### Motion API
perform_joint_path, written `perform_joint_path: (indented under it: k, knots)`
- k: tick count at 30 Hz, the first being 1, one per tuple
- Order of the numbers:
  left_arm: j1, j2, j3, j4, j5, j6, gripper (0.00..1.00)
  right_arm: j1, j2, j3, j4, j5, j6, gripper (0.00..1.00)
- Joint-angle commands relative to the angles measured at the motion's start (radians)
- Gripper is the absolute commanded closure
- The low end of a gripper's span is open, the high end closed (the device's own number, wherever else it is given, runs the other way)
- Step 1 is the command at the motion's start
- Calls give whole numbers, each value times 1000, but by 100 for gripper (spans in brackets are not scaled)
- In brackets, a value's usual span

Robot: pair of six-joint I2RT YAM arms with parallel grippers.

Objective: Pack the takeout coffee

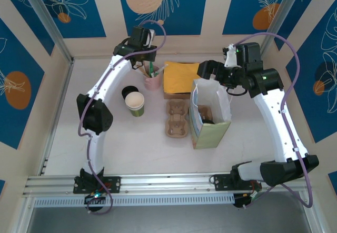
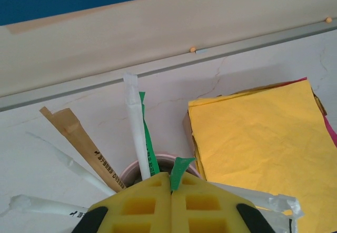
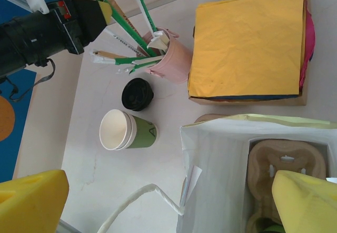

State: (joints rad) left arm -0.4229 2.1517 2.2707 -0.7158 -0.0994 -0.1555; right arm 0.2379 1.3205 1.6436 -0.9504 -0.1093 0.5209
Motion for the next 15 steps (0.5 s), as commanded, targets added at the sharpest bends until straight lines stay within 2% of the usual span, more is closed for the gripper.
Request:
perform_joint_path:
  k: [1, 15]
  knots:
    - [11, -51, 27, 21, -8, -14, 100, -1, -1, 25, 2, -23, -12, 1]
    - [8, -73, 71, 13, 6, -29, 100, -7, -7, 19, 2, -28, -13, 1]
